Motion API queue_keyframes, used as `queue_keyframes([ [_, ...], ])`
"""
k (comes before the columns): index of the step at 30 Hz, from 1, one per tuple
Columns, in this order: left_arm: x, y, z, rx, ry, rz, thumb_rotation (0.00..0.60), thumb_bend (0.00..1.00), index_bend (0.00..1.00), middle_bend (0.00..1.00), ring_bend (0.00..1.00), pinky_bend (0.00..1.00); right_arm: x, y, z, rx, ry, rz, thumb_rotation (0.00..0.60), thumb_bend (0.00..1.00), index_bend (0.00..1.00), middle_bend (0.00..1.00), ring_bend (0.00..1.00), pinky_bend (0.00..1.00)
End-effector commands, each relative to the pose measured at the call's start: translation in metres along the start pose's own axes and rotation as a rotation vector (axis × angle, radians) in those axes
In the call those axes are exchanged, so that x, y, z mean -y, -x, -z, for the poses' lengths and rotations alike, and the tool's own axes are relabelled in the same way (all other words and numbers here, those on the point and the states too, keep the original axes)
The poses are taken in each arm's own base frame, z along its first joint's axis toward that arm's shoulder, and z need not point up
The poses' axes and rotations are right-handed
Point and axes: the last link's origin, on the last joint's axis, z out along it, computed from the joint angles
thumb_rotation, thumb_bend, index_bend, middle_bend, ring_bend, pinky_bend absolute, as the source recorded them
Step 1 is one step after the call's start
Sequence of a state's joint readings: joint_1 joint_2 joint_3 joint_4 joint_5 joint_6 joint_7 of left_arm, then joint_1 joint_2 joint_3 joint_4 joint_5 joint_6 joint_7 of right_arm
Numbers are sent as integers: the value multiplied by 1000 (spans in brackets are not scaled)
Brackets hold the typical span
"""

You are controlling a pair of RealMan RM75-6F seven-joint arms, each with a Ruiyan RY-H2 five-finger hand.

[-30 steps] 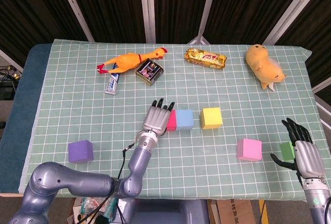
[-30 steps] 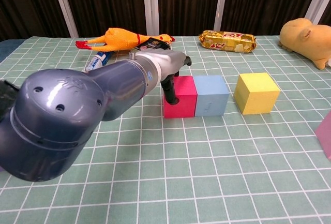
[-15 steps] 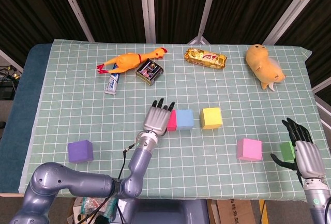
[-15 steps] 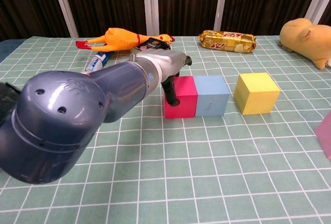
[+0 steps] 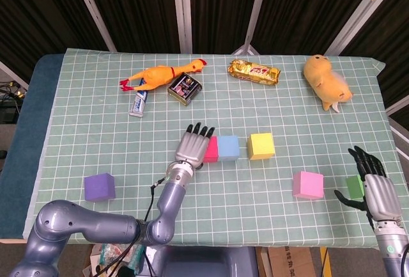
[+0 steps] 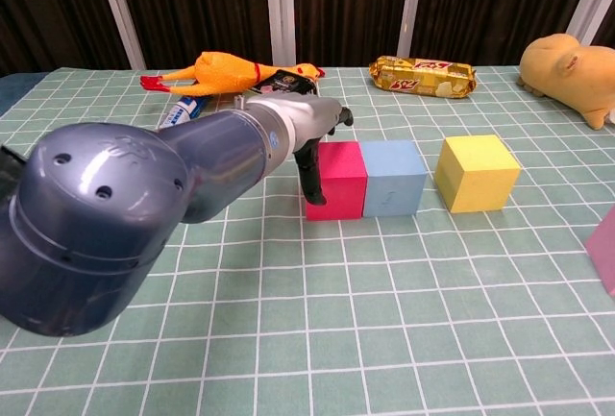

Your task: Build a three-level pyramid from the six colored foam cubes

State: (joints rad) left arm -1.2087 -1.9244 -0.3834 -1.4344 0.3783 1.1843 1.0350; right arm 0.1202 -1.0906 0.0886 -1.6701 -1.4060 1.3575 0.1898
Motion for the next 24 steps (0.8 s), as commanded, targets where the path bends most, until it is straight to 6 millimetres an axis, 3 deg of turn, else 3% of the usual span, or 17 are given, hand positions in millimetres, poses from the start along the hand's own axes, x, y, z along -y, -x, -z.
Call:
queue_keyframes([
  [1, 4, -5, 2, -8, -1, 7, 600, 256, 0, 78, 9, 88, 0, 0, 0, 0, 1, 1, 600, 240, 0, 0, 0, 0],
  [8, 22, -19, 10, -45, -11, 45, 600, 256, 0, 76, 9, 88, -1, 0, 0, -1, 5, 8, 600, 240, 0, 0, 0, 0],
  [12, 42, -29, 25, -96, -9, 73, 600, 256, 0, 77, 9, 88, -2, 0, 0, 1, 14, 15, 600, 240, 0, 0, 0, 0],
  [20, 107, -45, 73, -215, -59, 163, 600, 255, 0, 76, 9, 88, -4, -1, 1, -7, 28, 38, 600, 240, 0, 0, 0, 0],
  [24, 142, -47, 105, -266, -98, 196, 600, 164, 0, 75, 9, 86, -3, 0, 1, -1, 29, 56, 600, 240, 0, 0, 0, 0],
])
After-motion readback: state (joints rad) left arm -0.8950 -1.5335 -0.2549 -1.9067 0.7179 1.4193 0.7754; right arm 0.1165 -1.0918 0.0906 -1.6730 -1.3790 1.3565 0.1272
